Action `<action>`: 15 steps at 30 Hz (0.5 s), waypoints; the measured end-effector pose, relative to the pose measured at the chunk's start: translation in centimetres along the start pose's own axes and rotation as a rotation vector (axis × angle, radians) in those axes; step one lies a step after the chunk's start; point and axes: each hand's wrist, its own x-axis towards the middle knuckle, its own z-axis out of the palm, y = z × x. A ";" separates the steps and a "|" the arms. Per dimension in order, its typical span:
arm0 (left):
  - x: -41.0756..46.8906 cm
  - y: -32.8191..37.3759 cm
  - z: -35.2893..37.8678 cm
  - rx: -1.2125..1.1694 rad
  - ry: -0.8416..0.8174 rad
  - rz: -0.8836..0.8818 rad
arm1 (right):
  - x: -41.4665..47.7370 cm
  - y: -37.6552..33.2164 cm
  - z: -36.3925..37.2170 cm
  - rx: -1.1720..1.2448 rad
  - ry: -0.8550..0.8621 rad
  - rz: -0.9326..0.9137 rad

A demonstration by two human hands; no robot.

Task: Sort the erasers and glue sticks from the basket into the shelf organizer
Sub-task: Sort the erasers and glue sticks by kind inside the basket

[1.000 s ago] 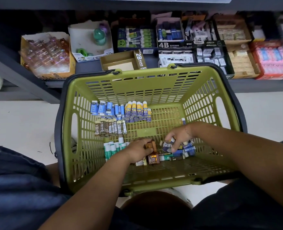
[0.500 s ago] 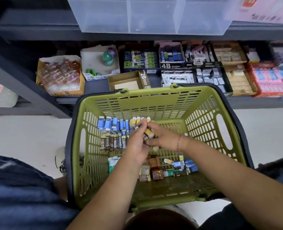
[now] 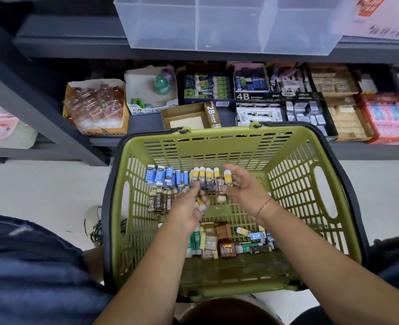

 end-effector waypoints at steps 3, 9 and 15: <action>-1.3 -1.1 0.9 0.015 -0.152 -0.112 | 0.0 0.3 0.9 -0.085 0.019 -0.084; -1.1 -1.2 0.5 0.004 -0.155 -0.090 | 0.2 2.0 2.0 -0.224 0.051 -0.052; -0.9 -1.8 0.5 0.198 -0.040 -0.068 | 0.8 3.7 1.9 -0.356 0.150 0.082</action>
